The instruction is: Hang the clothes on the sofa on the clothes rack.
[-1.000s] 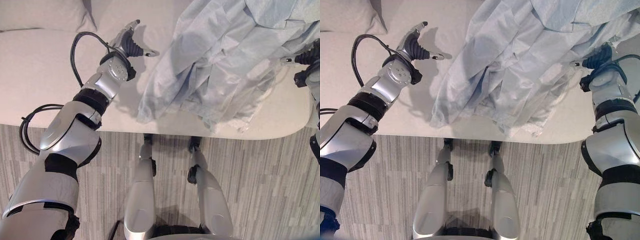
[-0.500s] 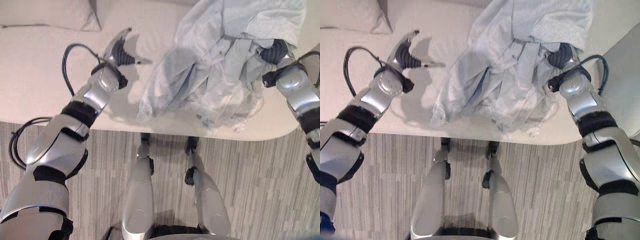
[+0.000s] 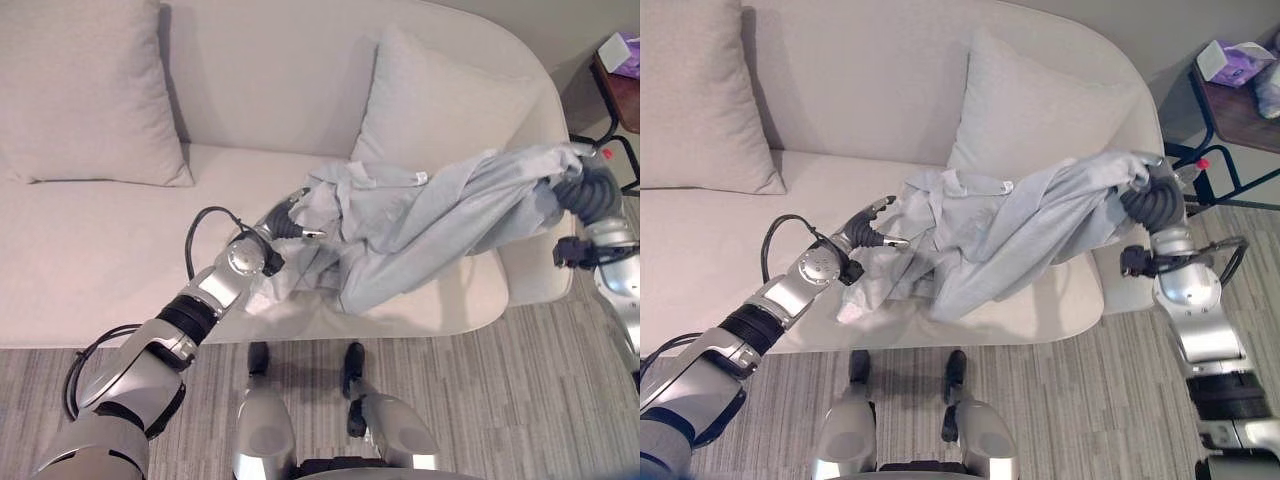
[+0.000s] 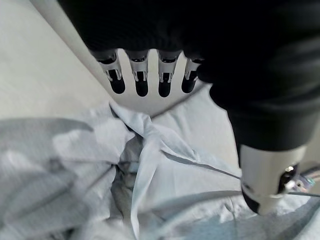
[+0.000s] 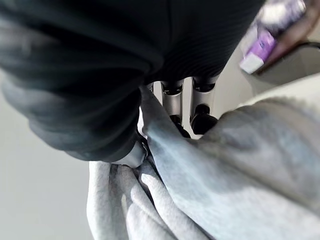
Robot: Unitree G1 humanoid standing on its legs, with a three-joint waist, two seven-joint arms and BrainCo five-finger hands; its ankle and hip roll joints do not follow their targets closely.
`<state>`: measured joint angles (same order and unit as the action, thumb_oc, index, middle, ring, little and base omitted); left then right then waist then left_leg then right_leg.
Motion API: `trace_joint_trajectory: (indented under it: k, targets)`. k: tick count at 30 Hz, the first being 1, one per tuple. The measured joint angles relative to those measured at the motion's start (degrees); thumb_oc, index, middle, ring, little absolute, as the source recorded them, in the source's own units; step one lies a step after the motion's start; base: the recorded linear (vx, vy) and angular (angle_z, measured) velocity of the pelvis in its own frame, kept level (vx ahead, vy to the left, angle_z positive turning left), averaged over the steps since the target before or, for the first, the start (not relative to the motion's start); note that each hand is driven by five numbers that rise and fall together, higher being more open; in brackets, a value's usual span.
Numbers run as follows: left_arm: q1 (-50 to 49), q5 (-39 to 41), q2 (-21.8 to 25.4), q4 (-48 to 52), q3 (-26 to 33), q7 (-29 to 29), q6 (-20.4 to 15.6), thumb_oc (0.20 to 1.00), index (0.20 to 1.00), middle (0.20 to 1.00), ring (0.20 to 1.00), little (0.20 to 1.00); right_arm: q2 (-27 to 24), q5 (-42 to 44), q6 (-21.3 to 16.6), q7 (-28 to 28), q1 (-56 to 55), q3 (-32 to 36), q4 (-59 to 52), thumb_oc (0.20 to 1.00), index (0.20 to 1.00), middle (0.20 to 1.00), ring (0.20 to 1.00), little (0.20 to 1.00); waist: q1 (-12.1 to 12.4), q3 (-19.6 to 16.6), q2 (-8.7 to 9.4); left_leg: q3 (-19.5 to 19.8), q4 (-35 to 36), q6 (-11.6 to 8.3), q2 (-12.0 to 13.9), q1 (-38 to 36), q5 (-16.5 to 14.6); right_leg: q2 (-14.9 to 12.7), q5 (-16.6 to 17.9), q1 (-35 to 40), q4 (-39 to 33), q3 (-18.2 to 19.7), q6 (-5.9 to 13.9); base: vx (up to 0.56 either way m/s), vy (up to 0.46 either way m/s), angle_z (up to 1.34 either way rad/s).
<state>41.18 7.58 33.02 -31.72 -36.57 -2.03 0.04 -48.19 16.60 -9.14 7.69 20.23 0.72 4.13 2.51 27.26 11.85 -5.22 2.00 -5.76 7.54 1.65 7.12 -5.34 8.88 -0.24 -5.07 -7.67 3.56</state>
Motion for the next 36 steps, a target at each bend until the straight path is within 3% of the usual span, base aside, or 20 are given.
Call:
trace_joint_trajectory:
  k: [5,10,14,25,32,36]
  targets:
    - [-0.78,0.3,-1.42,-0.11,0.7,0.59,0.0,1.0,1.0,1.0,1.0,1.0,-0.6,0.45,-0.61,0.24,4.93,0.41,0.57,0.2,0.2,0.2,0.2,0.2,-0.17,-0.17,-0.31,-1.06,1.12,-0.02,0.13,-1.99,-0.01,0.27,1.12,0.91,0.01,0.73,0.21,0.05,0.015,-0.1]
    - [-4.66,0.27,-3.43,-0.61,3.28,1.91,0.01,1.0,1.0,1.0,1.0,1.0,-6.2,0.37,-0.68,0.42,12.34,-3.17,6.72,0.2,0.2,0.2,0.2,0.2,-0.54,-1.91,-1.49,-1.86,2.1,0.2,-0.02,-3.64,-0.25,0.28,1.07,1.65,0.01,0.96,0.24,0.05,0.02,-0.06]
    - [-14.31,0.27,-7.79,-3.07,9.55,2.86,0.17,1.0,1.0,1.0,1.0,1.0,-10.47,0.38,-1.33,0.87,16.02,-7.4,7.73,0.2,0.2,0.2,0.2,0.2,-0.75,-7.61,-2.93,-1.95,2.53,0.19,0.17,-4.02,-0.95,0.38,0.16,1.84,-0.01,0.9,0.31,0.06,0.023,-0.01]
    - [-21.41,0.27,-15.07,-9.41,12.23,4.49,0.42,1.0,1.0,1.0,1.0,1.0,-15.43,0.34,-1.97,2.13,21.75,-13.8,12.74,0.2,0.2,0.2,0.2,0.2,-0.88,-14.46,-1.33,-2.79,2.98,0.06,0.8,-4.83,-0.92,0.82,-1.08,1.96,-0.03,1.61,0.96,0.03,0.005,-0.04]
    - [-21.35,0.27,-17.04,-14.08,13.15,4.42,0.29,1.0,1.0,1.0,1.0,1.0,-15.52,0.32,-1.94,2.13,21.79,-13.86,13.41,0.2,0.2,0.2,0.2,0.2,-1.67,-15.8,-1.17,-3.25,2.98,-0.03,0.86,-5.23,-1.05,0.95,-1.05,2.03,-0.02,2.12,0.97,0.01,-0.005,-0.03]
    - [-21.38,0.27,-17.44,-16.33,13.89,4.4,0.29,1.0,1.0,1.0,1.0,1.0,-17.97,0.38,-2.3,2.59,25.12,-16.87,14.51,0.2,0.2,0.2,0.2,0.2,-2.37,-15.99,-1.08,-3.38,2.99,-0.07,0.86,-5.65,-1.12,0.96,-0.79,2.38,-0.03,2.21,0.61,0.0,-0.002,-0.01]
